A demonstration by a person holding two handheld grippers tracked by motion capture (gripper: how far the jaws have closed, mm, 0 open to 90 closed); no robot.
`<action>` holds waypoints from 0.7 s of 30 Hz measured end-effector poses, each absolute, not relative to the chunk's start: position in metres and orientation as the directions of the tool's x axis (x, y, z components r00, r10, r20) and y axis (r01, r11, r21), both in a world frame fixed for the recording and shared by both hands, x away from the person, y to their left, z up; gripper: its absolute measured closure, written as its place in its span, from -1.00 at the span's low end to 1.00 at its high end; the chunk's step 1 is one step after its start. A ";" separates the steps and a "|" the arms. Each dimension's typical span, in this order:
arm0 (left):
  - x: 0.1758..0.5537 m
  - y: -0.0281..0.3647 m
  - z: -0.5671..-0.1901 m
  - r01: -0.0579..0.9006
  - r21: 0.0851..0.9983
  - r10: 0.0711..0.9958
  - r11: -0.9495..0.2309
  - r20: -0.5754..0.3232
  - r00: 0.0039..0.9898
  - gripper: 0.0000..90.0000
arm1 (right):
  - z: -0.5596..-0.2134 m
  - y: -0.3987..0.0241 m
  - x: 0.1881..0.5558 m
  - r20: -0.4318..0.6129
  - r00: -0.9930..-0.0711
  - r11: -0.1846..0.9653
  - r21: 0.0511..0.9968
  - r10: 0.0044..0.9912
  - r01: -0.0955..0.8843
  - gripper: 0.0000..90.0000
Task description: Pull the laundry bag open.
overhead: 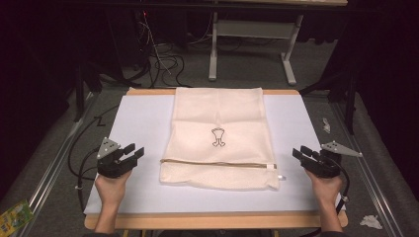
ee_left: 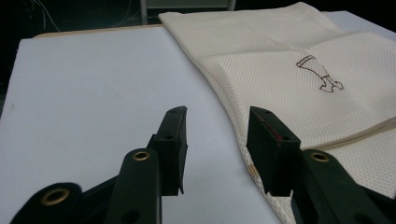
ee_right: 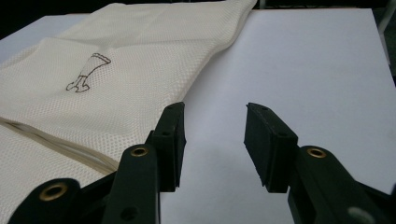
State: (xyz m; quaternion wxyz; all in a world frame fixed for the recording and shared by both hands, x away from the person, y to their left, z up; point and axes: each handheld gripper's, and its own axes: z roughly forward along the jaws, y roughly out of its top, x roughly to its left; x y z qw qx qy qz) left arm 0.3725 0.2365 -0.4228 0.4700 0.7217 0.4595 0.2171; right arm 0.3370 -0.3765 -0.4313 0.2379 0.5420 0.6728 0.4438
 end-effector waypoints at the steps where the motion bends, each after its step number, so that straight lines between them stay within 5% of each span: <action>1: 0.373 0.237 -0.423 0.458 0.879 0.867 -0.130 -0.123 0.483 0.30 | -0.432 -0.378 0.337 0.161 -0.301 0.019 0.856 0.940 0.517 0.32; 21: 0.386 0.242 -0.441 0.500 0.858 0.892 -0.119 -0.129 0.434 0.17 | -0.448 -0.390 0.344 0.166 -0.235 -0.014 0.842 0.958 0.539 0.27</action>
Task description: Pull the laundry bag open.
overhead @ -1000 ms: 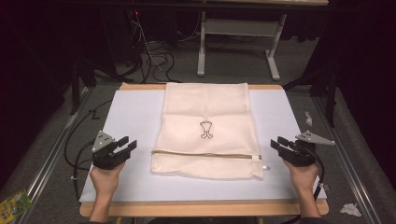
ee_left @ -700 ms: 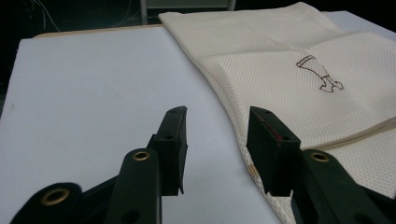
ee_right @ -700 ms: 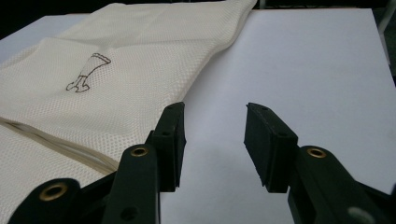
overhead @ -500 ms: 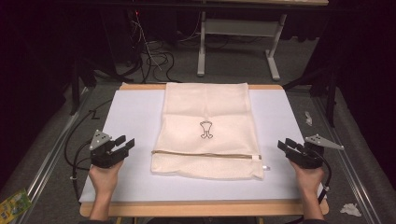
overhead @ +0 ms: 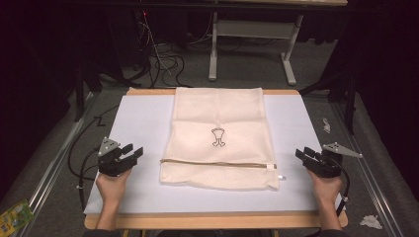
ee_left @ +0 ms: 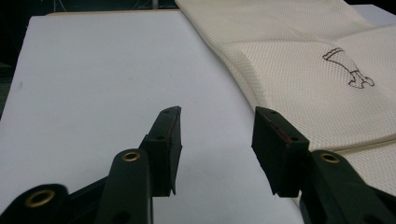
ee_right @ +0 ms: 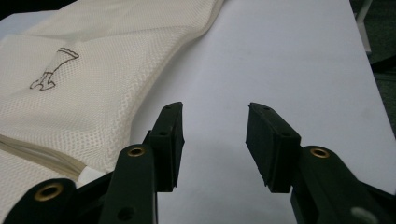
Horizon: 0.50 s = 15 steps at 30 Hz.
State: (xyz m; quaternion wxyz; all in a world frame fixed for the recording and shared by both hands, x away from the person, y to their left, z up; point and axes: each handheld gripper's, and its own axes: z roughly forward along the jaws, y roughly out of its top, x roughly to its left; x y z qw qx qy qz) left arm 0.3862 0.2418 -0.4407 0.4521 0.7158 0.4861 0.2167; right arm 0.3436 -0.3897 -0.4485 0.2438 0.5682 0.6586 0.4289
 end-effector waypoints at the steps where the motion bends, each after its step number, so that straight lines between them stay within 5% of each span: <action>1: 0.387 0.241 -0.442 0.502 0.856 0.893 -0.125 -0.123 0.432 0.17 | -0.449 -0.390 0.345 0.159 -0.236 -0.008 0.844 0.959 0.536 0.25; 15: 0.402 0.230 -0.452 0.523 0.842 0.893 -0.128 -0.132 0.430 0.18 | -0.460 -0.391 0.353 0.155 -0.207 -0.014 0.832 0.966 0.555 0.22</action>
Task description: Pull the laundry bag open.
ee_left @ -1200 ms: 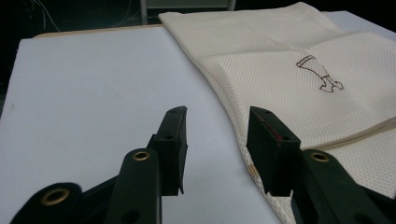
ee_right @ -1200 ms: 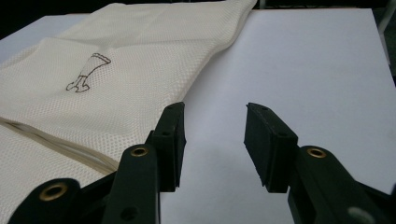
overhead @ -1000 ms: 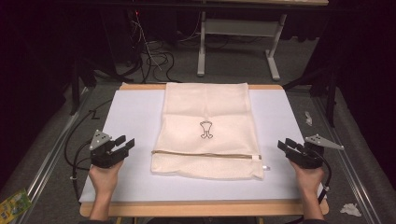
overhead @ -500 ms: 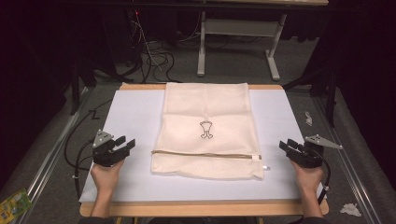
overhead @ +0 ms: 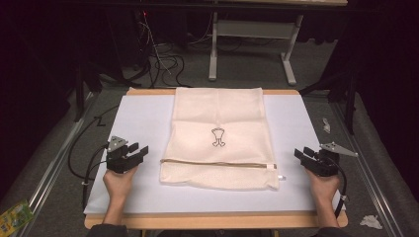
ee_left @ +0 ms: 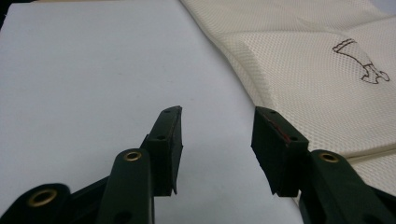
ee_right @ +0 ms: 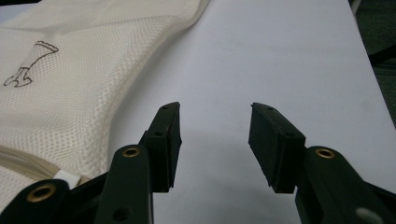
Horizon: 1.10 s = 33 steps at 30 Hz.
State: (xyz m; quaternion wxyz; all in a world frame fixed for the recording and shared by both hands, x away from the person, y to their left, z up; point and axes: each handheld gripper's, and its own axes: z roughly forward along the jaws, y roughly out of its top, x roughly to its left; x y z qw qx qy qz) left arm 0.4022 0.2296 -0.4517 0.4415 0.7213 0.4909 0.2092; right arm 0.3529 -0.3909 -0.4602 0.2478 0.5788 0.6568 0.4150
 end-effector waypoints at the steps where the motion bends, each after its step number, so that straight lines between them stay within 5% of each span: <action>1: 0.403 0.230 -0.452 0.525 0.841 0.895 -0.128 -0.130 0.427 0.18 | -0.461 -0.391 0.354 0.155 -0.204 -0.015 0.831 0.967 0.556 0.22; 33: 0.423 0.222 -0.473 0.558 0.815 0.920 -0.153 -0.089 0.383 0.17 | -0.470 -0.385 0.368 0.099 -0.185 0.033 0.798 0.978 0.602 0.25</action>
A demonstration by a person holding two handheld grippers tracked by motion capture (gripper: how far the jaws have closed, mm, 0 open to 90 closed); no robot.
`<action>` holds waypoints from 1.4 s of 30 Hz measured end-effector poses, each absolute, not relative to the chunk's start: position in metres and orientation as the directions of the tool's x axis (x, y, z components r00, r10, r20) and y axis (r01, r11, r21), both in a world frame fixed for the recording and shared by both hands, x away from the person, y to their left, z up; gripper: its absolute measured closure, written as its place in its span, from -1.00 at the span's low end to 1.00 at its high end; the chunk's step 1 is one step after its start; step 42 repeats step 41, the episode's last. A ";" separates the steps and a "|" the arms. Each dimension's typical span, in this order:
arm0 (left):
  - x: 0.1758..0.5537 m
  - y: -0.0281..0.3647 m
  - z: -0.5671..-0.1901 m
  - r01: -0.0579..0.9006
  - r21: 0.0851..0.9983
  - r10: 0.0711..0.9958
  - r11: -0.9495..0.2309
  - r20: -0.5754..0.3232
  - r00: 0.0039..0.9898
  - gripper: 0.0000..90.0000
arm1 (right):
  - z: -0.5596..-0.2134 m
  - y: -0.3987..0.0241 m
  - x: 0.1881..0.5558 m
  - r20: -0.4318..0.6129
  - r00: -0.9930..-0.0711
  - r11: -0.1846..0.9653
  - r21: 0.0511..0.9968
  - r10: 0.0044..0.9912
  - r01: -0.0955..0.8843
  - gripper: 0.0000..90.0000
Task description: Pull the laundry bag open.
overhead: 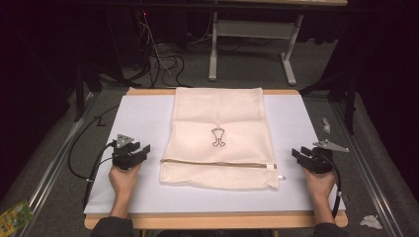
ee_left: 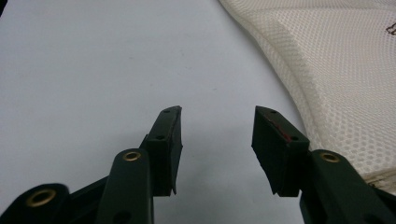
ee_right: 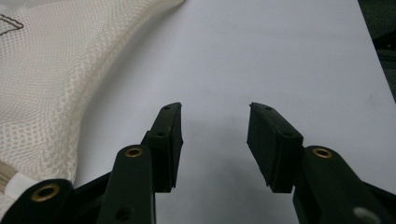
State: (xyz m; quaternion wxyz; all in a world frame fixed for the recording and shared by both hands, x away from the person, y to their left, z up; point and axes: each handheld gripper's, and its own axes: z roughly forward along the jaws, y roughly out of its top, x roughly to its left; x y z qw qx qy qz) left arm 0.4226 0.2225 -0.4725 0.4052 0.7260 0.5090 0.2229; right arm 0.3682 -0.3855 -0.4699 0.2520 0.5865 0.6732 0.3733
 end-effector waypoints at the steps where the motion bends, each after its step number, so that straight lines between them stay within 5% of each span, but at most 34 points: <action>1: 0.423 0.222 -0.473 0.558 0.815 0.921 -0.156 -0.085 0.381 0.17 | -0.470 -0.386 0.368 0.098 -0.182 0.032 0.796 0.978 0.604 0.25; 42: 0.427 0.216 -0.485 0.570 0.799 0.920 -0.191 -0.057 0.388 0.00 | -0.478 -0.370 0.372 -0.012 -0.219 0.149 0.769 0.976 0.621 0.01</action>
